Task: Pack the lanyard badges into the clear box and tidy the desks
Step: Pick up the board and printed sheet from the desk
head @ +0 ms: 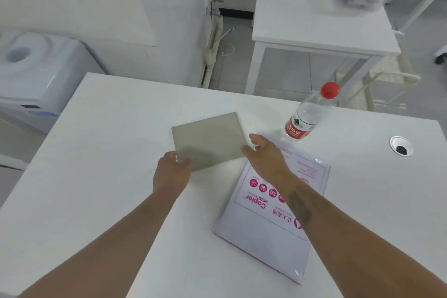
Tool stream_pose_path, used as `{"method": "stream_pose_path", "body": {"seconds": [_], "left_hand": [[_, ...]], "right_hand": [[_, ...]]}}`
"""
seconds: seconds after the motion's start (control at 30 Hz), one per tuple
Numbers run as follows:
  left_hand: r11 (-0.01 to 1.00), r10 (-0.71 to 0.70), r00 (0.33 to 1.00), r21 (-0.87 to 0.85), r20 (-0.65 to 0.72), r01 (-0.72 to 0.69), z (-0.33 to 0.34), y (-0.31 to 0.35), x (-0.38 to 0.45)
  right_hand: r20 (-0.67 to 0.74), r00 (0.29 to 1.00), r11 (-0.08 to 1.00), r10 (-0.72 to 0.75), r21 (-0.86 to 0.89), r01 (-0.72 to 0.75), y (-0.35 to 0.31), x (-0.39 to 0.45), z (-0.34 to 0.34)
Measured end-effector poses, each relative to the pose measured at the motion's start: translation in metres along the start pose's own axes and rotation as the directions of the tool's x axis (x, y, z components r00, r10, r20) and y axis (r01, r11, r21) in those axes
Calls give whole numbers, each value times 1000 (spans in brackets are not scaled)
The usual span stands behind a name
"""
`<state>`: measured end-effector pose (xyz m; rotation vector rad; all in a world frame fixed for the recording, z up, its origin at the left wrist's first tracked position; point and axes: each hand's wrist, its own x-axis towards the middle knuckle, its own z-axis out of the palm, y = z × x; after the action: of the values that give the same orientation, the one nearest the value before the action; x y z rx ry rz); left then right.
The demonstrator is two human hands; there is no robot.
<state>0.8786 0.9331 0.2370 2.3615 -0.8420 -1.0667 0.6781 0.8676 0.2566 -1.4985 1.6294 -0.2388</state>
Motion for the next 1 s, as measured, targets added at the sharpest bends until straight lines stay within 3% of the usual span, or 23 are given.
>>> {"method": "stream_pose_path", "body": {"seconds": [0.2, 0.33, 0.47, 0.6, 0.7, 0.83, 1.0], "left_hand": [[993, -121, 992, 0, 45, 121, 5, 1, 68], [985, -149, 985, -76, 85, 156, 5, 1, 83], [976, -128, 988, -164, 86, 141, 0, -2, 89], [976, -71, 993, -200, 94, 88, -9, -5, 93], [983, 19, 997, -183, 78, -4, -17, 3, 91], [964, 246, 960, -133, 133, -229, -11, 32, 76], [822, 503, 791, 90, 348, -562, 39, 73, 40]], "right_hand": [[0, 991, 991, 131, -17, -131, -29, 61, 38], [-97, 972, 967, 215, -116, -225, -28, 87, 51], [-89, 931, 935, 355, 18, -355, -24, 97, 48], [-17, 944, 896, 330, 322, -307, -26, 82, 38], [55, 949, 833, 310, 465, -299, -28, 49, 24], [100, 915, 738, 392, 559, -378, 2, -25, 16], [180, 830, 367, 527, 833, -414, 37, -117, 50]]}}
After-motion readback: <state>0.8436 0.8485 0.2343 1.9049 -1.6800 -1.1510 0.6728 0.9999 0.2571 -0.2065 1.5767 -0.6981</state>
